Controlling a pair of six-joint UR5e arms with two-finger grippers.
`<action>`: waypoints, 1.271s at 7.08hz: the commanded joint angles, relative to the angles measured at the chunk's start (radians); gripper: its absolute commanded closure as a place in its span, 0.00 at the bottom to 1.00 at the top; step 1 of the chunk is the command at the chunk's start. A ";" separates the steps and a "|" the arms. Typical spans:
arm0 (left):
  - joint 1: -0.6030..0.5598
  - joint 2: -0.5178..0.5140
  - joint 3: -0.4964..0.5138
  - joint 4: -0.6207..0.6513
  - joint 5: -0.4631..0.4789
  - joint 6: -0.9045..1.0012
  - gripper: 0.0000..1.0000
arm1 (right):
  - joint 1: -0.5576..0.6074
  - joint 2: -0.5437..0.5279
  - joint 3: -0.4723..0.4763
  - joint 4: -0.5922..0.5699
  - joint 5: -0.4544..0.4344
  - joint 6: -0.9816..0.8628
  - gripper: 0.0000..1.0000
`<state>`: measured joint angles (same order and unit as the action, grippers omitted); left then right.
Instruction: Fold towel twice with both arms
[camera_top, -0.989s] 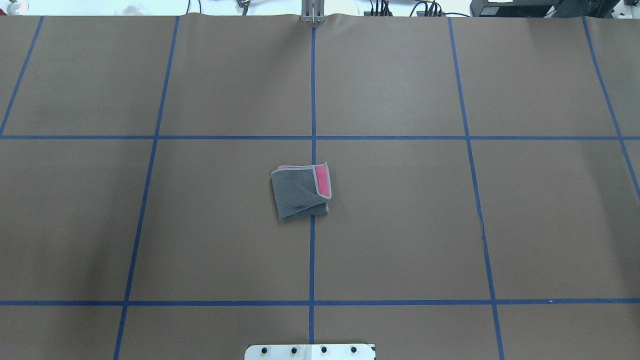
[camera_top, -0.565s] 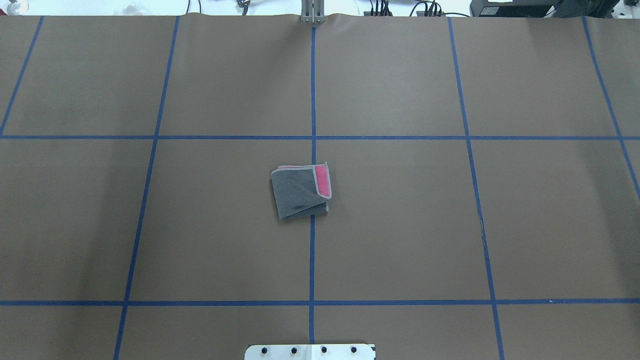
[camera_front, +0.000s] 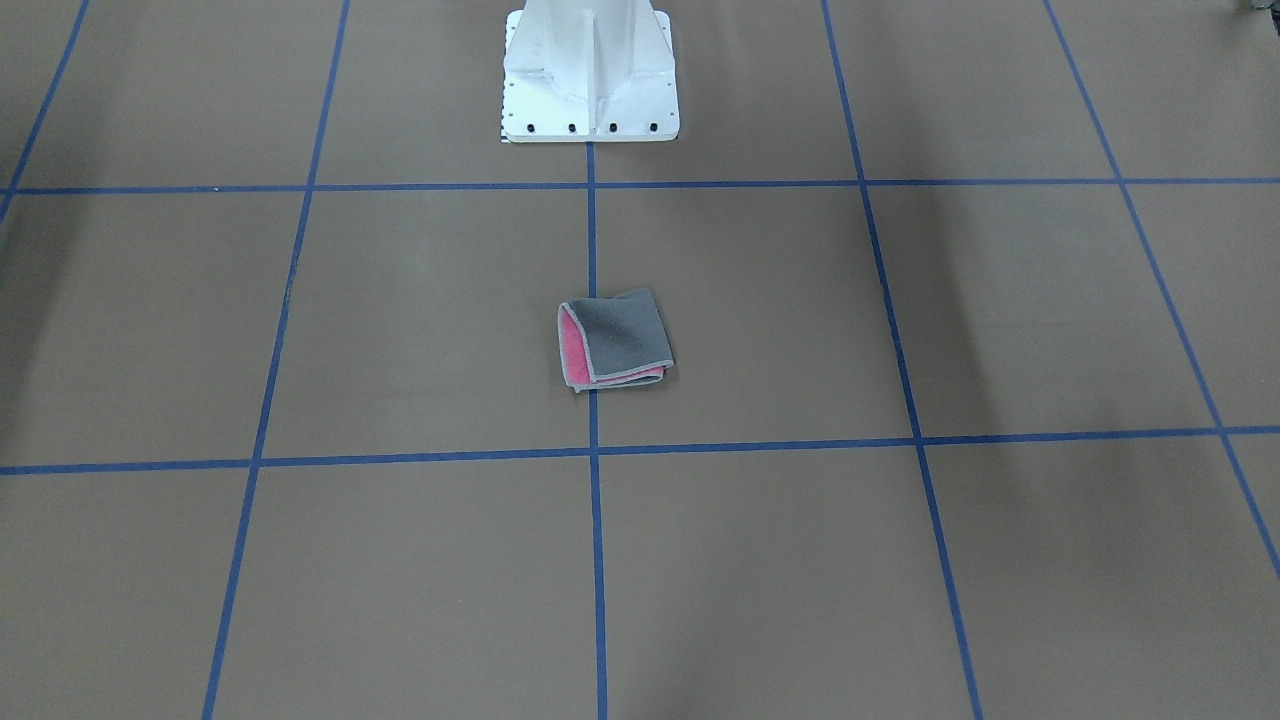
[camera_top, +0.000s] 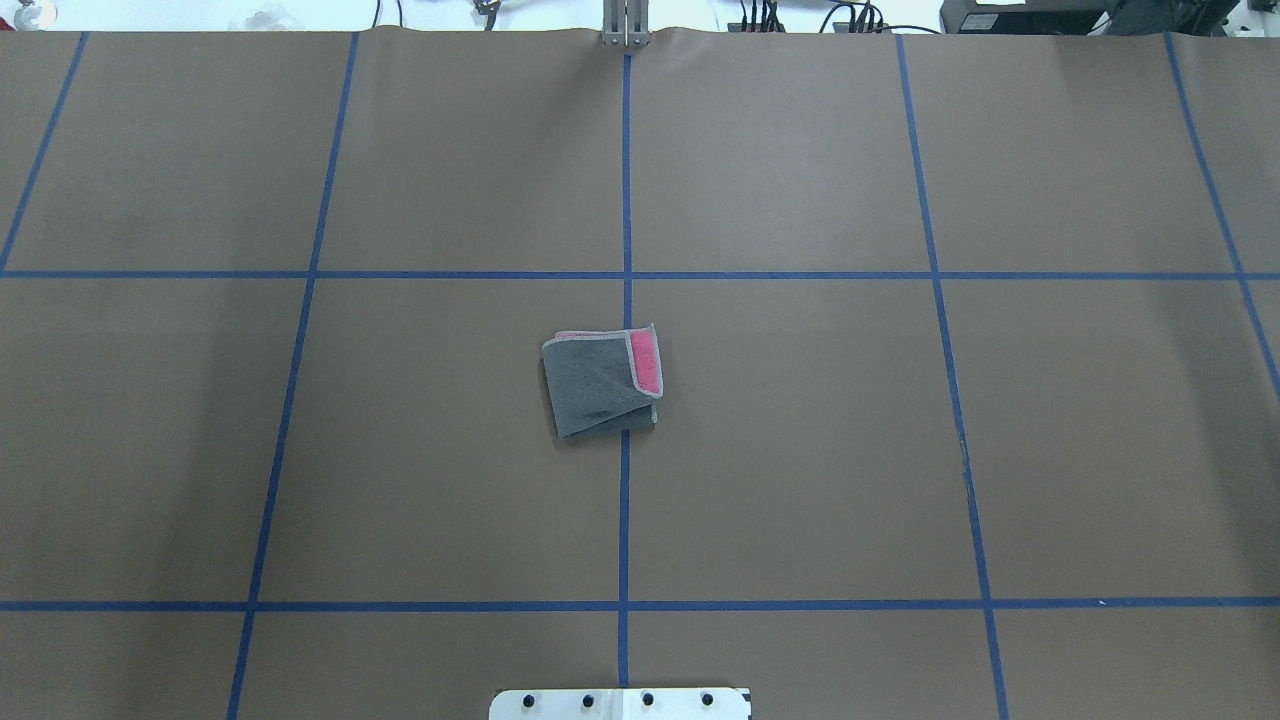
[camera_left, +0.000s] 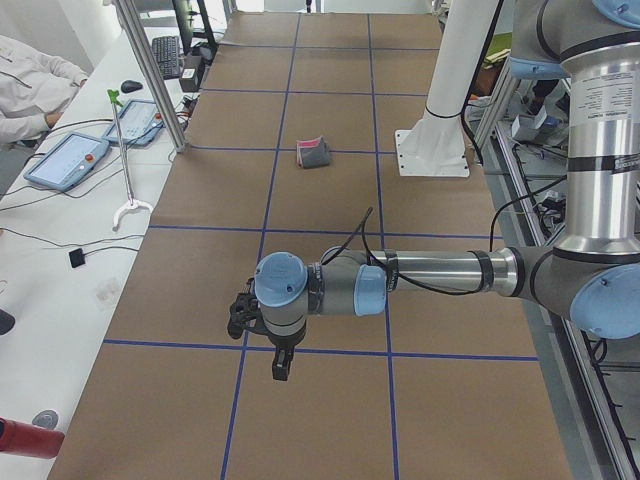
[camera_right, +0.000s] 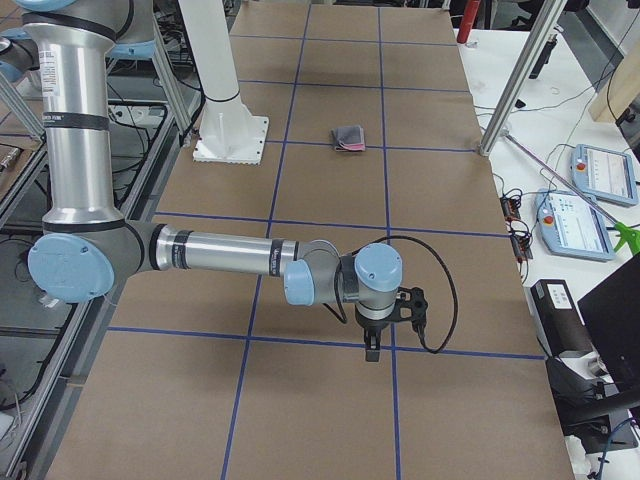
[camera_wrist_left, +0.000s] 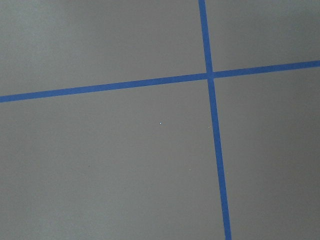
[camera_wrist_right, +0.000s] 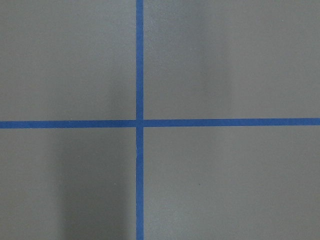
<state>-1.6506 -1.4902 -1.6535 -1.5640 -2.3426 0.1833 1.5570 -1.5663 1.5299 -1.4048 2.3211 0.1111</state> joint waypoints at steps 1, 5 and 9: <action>0.000 0.002 -0.008 -0.001 0.000 -0.001 0.00 | 0.000 0.017 0.016 -0.008 0.020 0.021 0.00; 0.000 0.001 -0.008 -0.002 0.000 -0.001 0.00 | 0.000 0.017 0.027 0.001 0.018 0.090 0.00; 0.000 0.001 -0.006 -0.002 0.000 -0.002 0.00 | 0.000 0.020 0.030 0.003 0.018 0.091 0.00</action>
<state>-1.6500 -1.4894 -1.6612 -1.5662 -2.3424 0.1822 1.5570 -1.5479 1.5583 -1.4026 2.3383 0.2013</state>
